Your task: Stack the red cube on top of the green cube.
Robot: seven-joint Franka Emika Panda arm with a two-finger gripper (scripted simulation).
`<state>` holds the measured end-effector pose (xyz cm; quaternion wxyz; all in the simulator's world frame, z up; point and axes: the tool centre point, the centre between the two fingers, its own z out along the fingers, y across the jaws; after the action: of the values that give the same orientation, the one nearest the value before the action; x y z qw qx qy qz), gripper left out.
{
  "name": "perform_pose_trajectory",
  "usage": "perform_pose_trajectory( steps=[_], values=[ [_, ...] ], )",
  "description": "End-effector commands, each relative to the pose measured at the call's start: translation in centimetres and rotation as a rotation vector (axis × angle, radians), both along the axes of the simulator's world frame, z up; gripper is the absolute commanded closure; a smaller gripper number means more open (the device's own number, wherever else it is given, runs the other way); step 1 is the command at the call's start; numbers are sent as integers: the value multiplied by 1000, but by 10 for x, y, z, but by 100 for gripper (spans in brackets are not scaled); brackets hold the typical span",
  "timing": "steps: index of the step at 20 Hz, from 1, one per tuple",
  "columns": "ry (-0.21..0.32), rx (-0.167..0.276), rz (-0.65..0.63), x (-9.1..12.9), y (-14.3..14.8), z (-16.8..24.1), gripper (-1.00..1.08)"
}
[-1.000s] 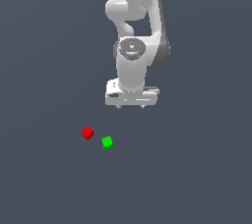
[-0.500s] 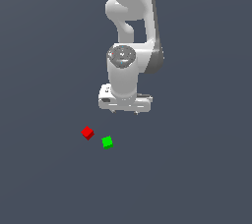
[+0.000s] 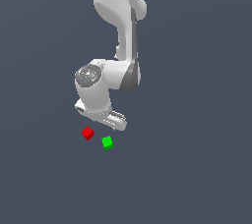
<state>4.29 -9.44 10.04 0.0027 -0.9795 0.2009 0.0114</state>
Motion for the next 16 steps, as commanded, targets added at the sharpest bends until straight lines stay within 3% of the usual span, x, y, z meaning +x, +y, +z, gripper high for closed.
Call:
perform_pose_trajectory(
  steps=[1, 9, 16],
  values=[
    [-6, -5, -85, 6, -26, -9, -92],
    [-18, -13, -265, 9, -83, -28, -92],
    [-18, -14, -282, 8, -89, -32, -92]
  ],
)
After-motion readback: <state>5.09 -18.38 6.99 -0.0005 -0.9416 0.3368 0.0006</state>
